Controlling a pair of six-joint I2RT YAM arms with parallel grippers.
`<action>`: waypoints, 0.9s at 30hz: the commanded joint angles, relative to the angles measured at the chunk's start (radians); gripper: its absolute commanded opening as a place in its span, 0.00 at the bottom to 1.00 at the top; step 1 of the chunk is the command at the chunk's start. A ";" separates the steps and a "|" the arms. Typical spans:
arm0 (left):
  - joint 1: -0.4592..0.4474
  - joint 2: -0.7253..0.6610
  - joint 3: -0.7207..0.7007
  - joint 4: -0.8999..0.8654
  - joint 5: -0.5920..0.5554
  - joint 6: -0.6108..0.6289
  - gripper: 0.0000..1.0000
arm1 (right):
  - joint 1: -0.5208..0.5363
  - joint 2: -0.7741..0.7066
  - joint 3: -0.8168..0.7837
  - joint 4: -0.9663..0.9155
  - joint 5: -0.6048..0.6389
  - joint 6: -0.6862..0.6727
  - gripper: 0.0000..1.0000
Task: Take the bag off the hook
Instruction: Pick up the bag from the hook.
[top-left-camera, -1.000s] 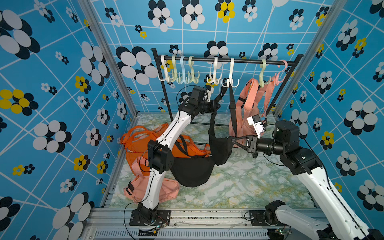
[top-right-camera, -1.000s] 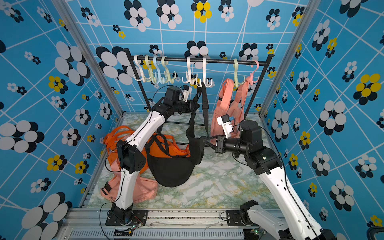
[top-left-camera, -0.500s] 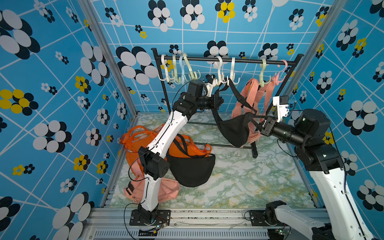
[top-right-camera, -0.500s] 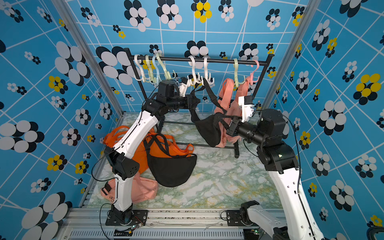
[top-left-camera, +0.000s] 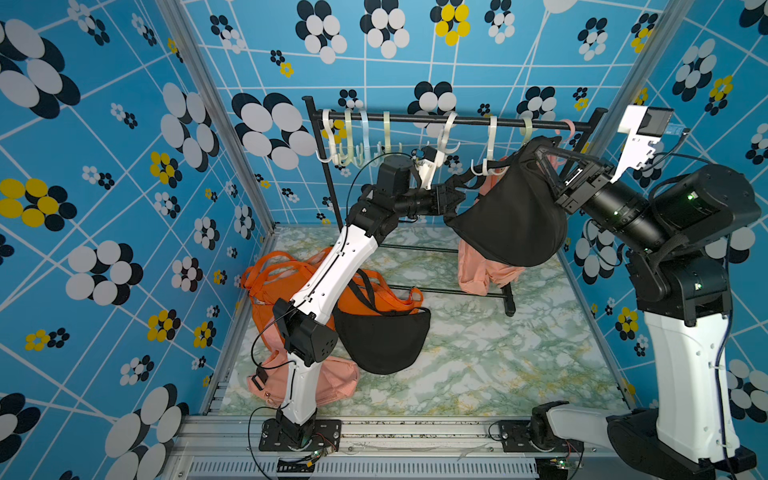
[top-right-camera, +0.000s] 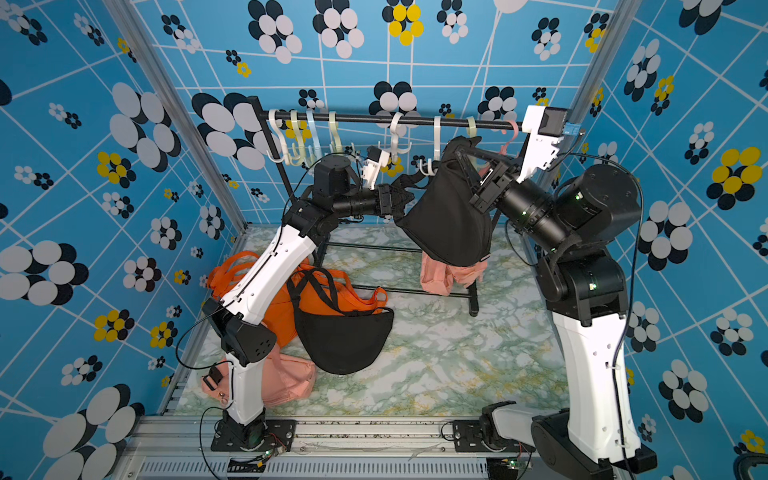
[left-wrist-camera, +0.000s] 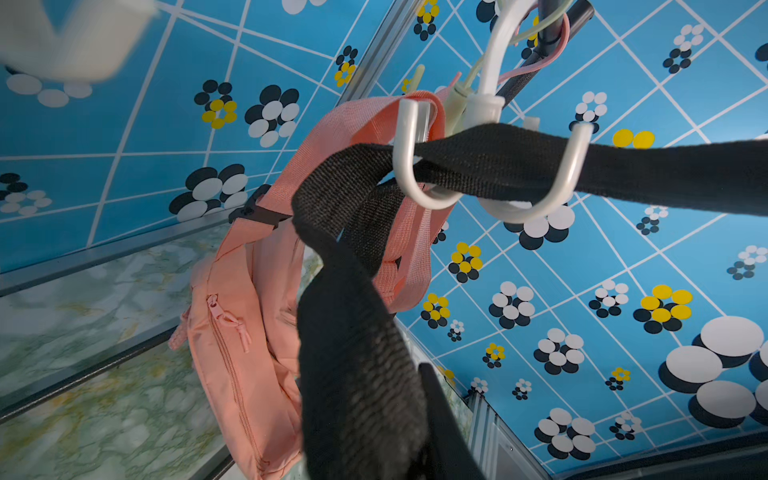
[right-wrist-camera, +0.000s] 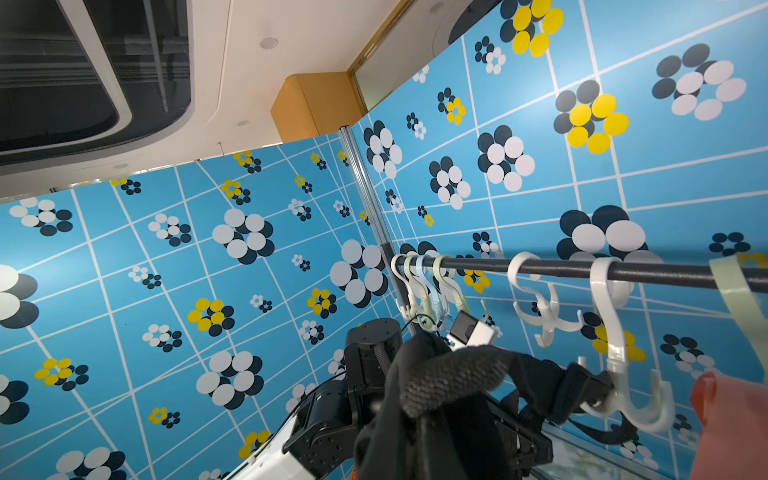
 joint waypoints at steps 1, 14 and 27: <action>-0.016 -0.017 -0.039 0.058 0.045 -0.046 0.13 | -0.005 0.060 0.126 0.040 -0.014 0.009 0.00; -0.026 0.039 0.176 0.165 0.045 -0.134 0.10 | -0.008 0.442 0.585 0.263 -0.135 0.277 0.00; 0.015 -0.144 0.106 0.262 0.001 -0.085 0.10 | -0.006 0.342 0.308 0.569 -0.364 0.559 0.00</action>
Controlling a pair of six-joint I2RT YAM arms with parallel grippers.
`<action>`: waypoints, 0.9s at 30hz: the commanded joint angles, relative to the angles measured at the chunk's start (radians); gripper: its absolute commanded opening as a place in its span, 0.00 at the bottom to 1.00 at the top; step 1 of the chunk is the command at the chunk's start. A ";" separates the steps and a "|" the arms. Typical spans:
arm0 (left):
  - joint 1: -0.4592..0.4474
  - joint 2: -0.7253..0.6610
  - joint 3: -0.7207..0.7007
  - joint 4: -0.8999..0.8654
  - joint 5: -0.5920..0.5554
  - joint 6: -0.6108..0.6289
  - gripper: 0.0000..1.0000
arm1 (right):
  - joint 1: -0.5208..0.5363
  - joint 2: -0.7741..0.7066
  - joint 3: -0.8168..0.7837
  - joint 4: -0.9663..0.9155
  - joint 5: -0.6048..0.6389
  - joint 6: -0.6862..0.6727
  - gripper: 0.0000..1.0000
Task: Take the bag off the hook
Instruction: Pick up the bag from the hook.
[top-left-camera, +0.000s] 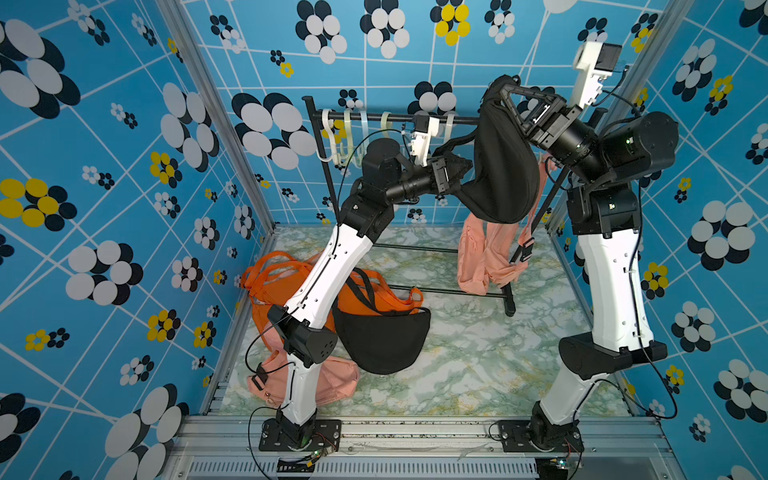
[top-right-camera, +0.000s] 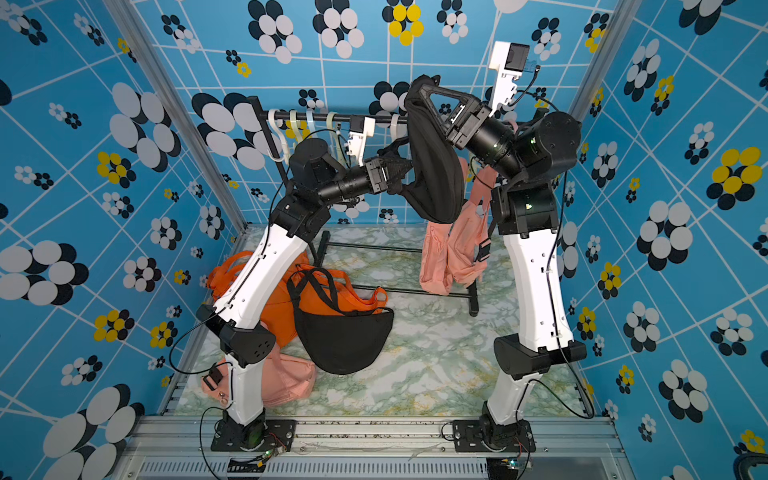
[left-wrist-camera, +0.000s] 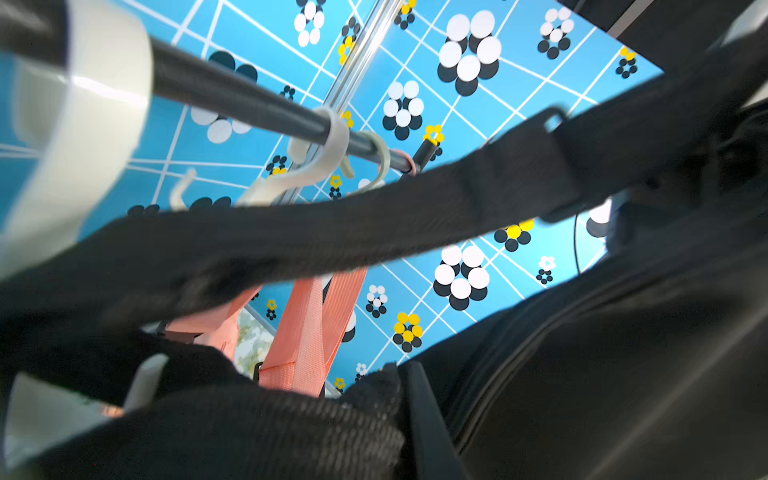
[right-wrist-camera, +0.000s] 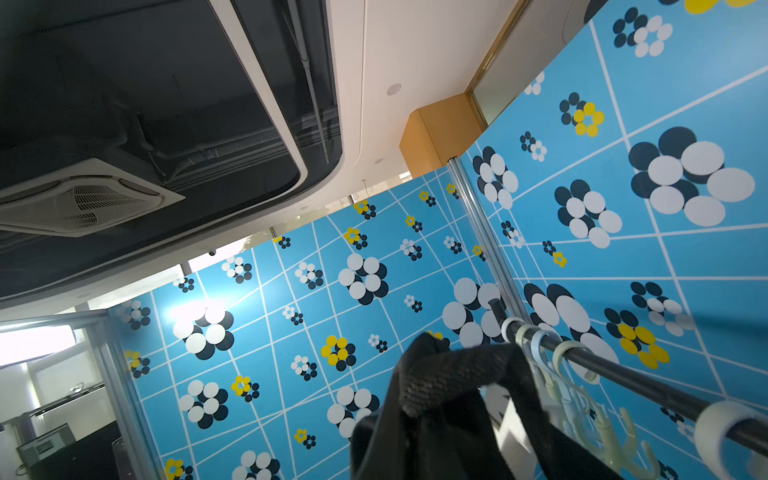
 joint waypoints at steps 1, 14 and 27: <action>0.010 -0.129 -0.054 0.070 0.002 0.039 0.10 | -0.002 -0.127 -0.093 0.100 -0.069 0.029 0.00; 0.011 -0.572 -0.521 -0.079 -0.087 0.285 0.13 | 0.046 -0.591 -0.683 -0.316 0.045 -0.336 0.00; 0.009 -0.912 -0.831 -0.368 -0.219 0.425 0.15 | 0.151 -0.762 -1.056 -0.688 0.176 -0.386 0.00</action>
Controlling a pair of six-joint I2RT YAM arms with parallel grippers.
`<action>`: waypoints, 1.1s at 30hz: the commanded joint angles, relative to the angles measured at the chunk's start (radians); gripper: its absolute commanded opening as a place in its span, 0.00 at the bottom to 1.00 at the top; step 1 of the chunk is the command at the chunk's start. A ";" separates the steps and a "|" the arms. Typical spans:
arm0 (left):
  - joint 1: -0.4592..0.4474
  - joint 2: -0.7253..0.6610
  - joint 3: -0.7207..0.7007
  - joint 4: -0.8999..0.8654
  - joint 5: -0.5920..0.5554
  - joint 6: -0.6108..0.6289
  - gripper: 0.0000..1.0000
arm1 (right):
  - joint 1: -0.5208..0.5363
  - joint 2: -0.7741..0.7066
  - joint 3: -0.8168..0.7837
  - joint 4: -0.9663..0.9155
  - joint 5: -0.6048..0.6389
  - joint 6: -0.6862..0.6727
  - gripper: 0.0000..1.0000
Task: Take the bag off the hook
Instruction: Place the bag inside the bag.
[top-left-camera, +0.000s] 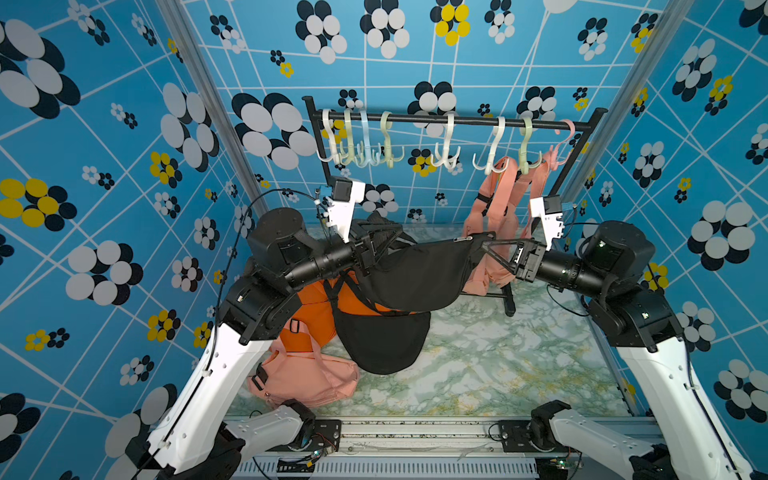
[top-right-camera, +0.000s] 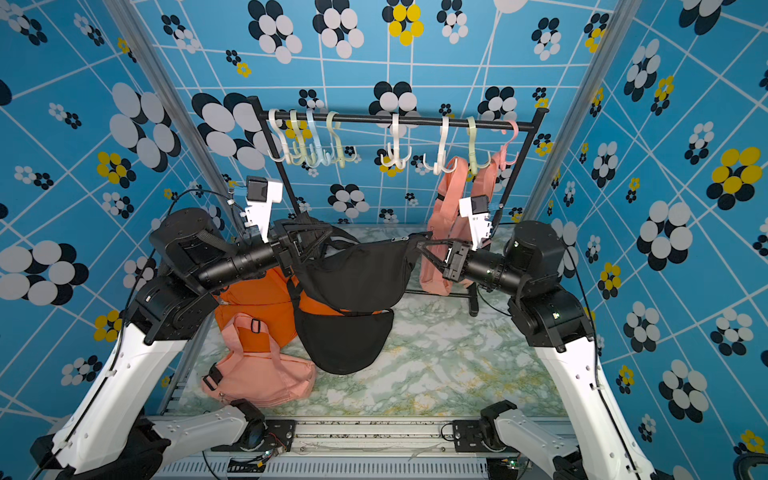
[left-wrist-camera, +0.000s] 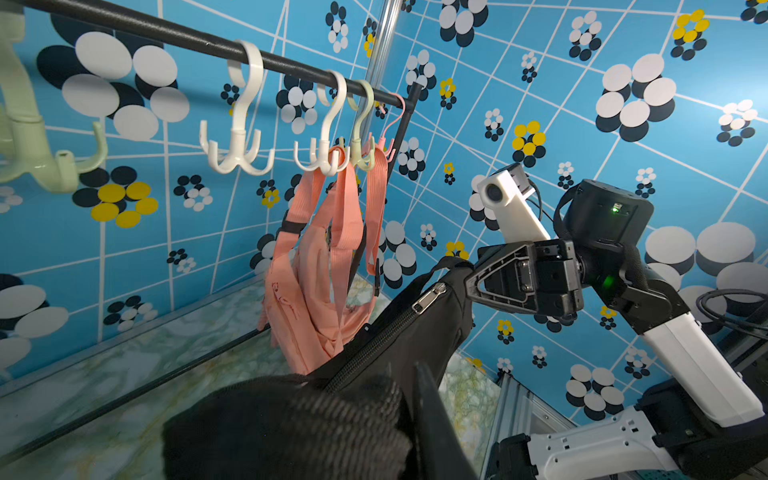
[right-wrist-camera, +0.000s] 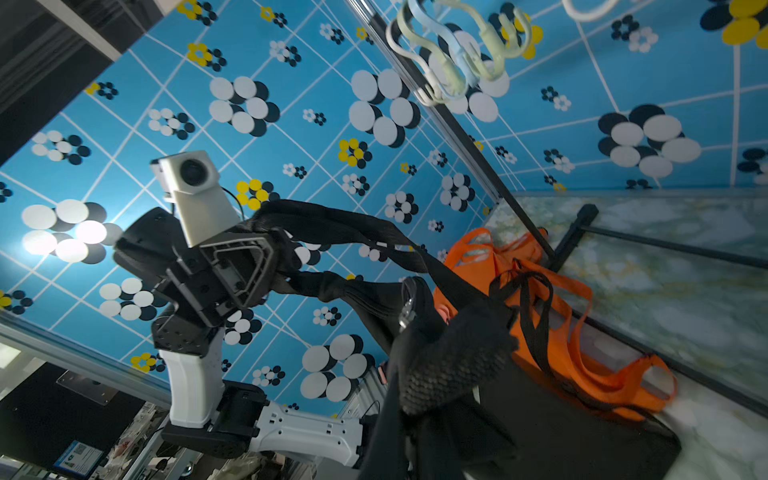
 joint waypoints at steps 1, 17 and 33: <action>-0.004 -0.053 -0.019 -0.144 -0.070 0.060 0.15 | 0.029 -0.031 -0.051 -0.113 0.050 -0.013 0.00; -0.004 -0.145 -0.071 -0.607 -0.082 0.120 0.10 | 0.095 0.097 -0.470 -0.238 0.124 0.099 0.00; 0.194 -0.071 -0.571 -0.257 0.057 0.029 0.00 | 0.109 0.479 -0.499 -0.098 0.223 0.039 0.00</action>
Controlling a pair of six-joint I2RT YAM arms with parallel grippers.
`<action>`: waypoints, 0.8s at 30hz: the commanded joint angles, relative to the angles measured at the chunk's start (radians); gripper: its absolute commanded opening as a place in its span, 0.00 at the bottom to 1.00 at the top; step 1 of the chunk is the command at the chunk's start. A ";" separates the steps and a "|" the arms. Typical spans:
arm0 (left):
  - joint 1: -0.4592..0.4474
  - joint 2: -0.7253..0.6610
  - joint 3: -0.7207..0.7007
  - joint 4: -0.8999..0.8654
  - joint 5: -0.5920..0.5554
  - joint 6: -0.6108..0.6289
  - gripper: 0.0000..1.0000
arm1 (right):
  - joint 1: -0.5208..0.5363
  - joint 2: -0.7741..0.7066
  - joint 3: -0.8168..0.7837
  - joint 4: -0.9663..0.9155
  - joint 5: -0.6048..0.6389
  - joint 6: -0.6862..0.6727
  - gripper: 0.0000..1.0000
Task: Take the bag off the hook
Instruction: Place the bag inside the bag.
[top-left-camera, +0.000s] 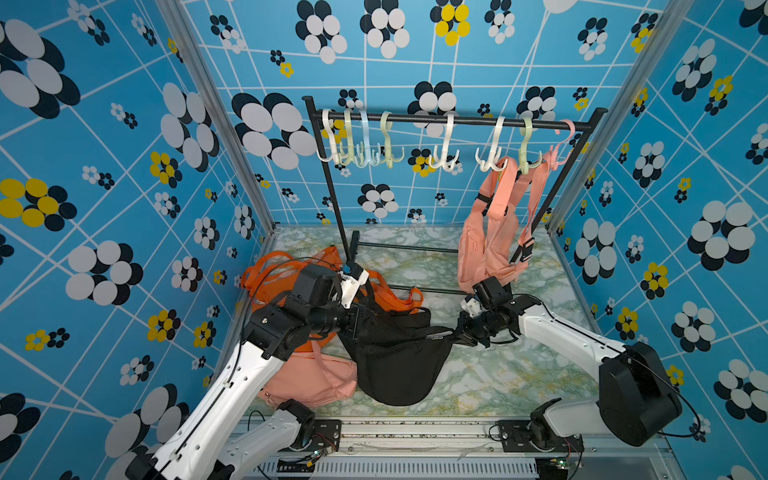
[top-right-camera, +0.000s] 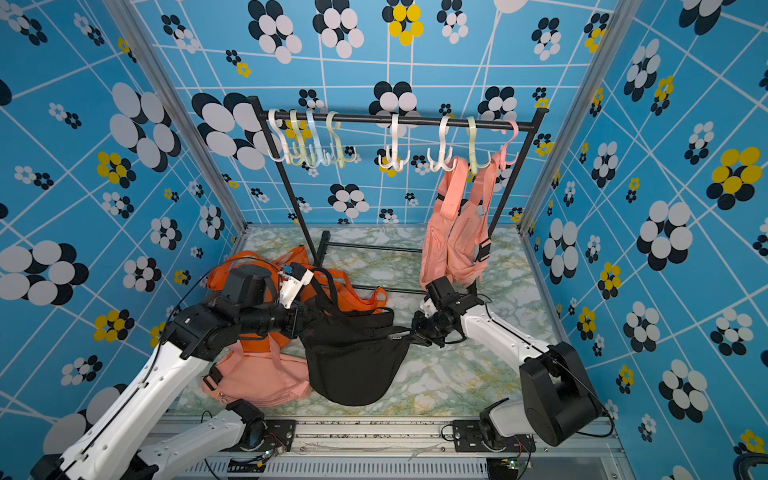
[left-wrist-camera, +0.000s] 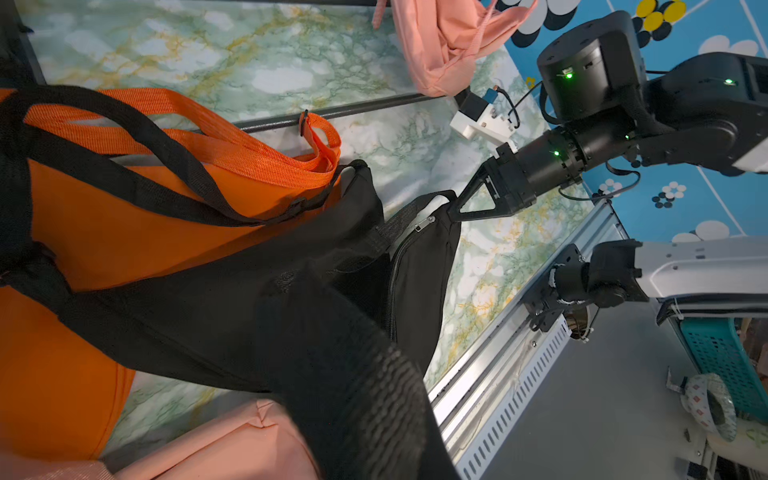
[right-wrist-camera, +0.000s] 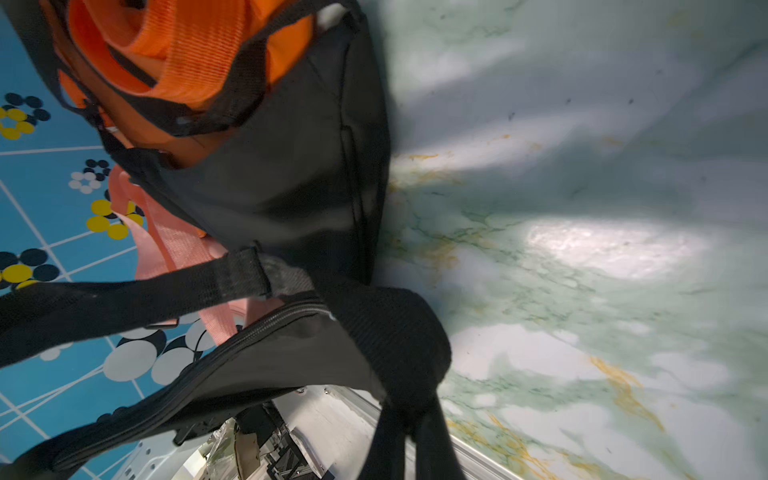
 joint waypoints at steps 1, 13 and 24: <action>0.100 0.046 -0.053 0.127 0.087 -0.042 0.00 | 0.005 0.058 0.065 -0.032 0.089 -0.062 0.00; 0.264 0.159 -0.120 0.136 0.068 -0.038 0.76 | 0.005 0.124 0.052 0.072 0.157 -0.028 0.10; 0.310 0.142 0.107 0.082 -0.122 -0.050 0.99 | 0.006 -0.130 0.018 -0.021 0.458 -0.065 0.98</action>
